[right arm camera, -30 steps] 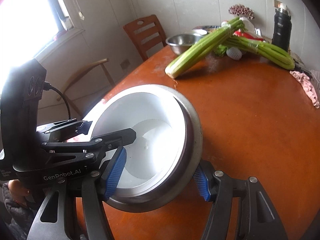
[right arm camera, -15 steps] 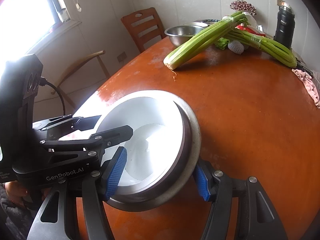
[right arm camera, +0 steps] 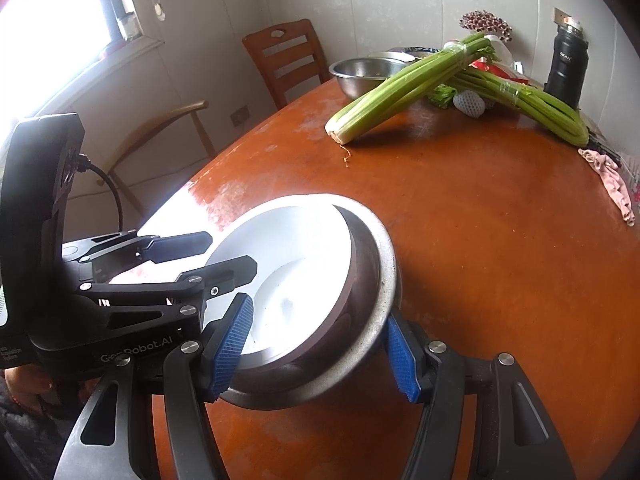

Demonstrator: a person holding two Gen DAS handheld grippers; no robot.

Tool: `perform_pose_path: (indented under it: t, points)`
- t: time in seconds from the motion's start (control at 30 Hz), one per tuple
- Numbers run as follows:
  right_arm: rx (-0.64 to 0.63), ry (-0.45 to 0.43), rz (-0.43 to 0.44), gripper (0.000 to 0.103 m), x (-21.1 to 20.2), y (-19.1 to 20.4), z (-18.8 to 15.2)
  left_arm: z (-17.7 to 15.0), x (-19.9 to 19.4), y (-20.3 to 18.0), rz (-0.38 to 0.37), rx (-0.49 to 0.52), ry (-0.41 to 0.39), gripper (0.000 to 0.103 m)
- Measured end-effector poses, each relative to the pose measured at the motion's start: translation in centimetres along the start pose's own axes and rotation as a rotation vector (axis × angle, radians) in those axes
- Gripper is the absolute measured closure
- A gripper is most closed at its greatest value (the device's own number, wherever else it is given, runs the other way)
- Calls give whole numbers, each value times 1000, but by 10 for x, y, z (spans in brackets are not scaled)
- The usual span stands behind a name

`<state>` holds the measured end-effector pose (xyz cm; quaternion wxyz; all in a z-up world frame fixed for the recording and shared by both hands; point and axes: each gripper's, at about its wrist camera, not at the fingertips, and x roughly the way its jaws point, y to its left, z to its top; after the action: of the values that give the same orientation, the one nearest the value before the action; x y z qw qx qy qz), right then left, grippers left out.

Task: Organize plates and bowls
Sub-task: 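Lift the steel bowl with the right tool and carry it over the plate stack, then lower the steel bowl onto the steel tray and open the right tool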

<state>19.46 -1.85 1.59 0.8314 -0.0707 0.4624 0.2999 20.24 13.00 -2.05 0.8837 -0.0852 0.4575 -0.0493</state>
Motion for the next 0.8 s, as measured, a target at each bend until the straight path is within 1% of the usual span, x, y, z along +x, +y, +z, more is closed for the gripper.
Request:
perform_pose_path:
  t: [0.2,0.43,0.67,0.8]
  points:
    - [-8,2,-42,37,3,1,-1,-2,0,3,2,-6,3,50]
    - [-83,-33,-175,37,0,8,-1,-3,0,5,16,-10,6,50]
    - [-95,-36,-192,37,2,8,-1,-4,-2,4,24,-2,5,49]
    - [-89,-30,-222,37,6,6,-1,-6,-1,4,34,-5,6,48]
